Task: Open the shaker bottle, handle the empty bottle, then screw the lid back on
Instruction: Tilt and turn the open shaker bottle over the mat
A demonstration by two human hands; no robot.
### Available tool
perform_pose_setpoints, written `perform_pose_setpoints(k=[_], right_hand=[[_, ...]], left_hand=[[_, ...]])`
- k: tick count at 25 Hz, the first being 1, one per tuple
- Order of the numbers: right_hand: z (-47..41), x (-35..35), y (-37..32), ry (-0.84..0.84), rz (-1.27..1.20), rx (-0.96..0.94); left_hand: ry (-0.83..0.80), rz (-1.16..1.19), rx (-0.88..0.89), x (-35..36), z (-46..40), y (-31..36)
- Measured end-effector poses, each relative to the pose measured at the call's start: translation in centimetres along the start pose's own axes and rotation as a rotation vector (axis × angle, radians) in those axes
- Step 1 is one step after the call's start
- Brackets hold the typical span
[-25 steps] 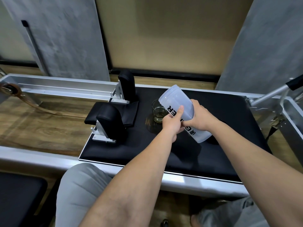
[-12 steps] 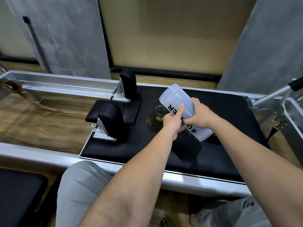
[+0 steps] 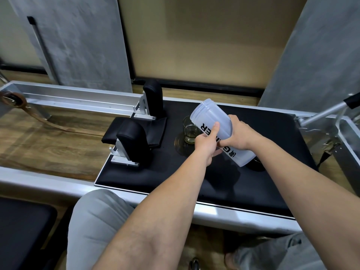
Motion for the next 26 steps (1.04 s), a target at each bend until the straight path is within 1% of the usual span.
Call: perform_pose_setpoints(k=[26], right_hand=[[-1.4,-0.2,0.5,0.027,0.073,-0.024]], left_hand=[[-0.01,0.021,-0.013,0.3,-0.3,0.2]])
Point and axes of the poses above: each hand's wrist, its own z-axis away from the middle knuckle, its own x-axis out of the palm, y = z × x, the point moved 2 cm from there along -z, towards the middle knuckle
